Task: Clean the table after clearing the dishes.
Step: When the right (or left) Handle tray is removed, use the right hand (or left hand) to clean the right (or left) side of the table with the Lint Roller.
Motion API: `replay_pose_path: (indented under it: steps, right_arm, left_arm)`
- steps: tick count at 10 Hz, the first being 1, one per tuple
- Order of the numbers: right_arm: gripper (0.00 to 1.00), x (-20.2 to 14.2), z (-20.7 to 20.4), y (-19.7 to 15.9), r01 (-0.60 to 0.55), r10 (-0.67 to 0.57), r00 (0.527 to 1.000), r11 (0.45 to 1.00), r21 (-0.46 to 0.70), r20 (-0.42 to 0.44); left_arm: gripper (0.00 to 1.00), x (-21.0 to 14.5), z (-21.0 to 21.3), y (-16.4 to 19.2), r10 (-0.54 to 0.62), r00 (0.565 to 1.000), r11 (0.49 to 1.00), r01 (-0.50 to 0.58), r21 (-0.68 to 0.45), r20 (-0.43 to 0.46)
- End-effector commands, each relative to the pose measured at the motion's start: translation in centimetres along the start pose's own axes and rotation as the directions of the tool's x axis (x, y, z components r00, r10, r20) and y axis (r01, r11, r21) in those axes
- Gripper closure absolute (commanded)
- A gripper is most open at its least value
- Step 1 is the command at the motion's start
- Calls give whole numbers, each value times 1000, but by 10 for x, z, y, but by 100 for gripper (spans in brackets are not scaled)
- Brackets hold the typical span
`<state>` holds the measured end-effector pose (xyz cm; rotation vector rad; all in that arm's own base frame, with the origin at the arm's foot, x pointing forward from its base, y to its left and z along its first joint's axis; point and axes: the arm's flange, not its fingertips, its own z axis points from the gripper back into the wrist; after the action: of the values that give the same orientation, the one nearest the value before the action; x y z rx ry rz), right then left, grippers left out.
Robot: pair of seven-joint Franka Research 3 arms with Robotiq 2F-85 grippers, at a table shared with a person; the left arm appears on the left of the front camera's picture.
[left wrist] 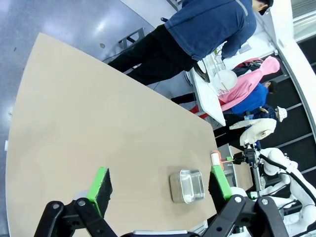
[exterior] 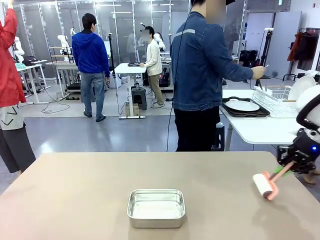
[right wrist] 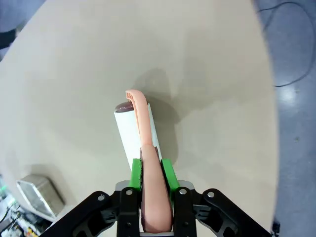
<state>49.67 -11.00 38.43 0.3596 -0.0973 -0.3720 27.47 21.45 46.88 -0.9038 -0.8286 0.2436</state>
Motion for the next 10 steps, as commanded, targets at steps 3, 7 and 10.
replay_pose_path:
  steps: [3, 7, 10]
  right_arm:
    - [79, -22, 8, -11, -55, 58, 998, 989, -134, 15]
    - [79, -52, 98, 19, -135, 160, 979, 974, -183, 130]
    - [79, -44, 103, 20, -159, 181, 975, 973, -166, 126]
  left_arm:
    - [0, -1, 2, -1, -4, 1000, 1000, 4, -8, -6]
    - [0, -1, 2, -1, -4, 1000, 1000, 4, -8, -6]
    - [0, -1, 2, -1, -4, 1000, 1000, 4, -8, -6]
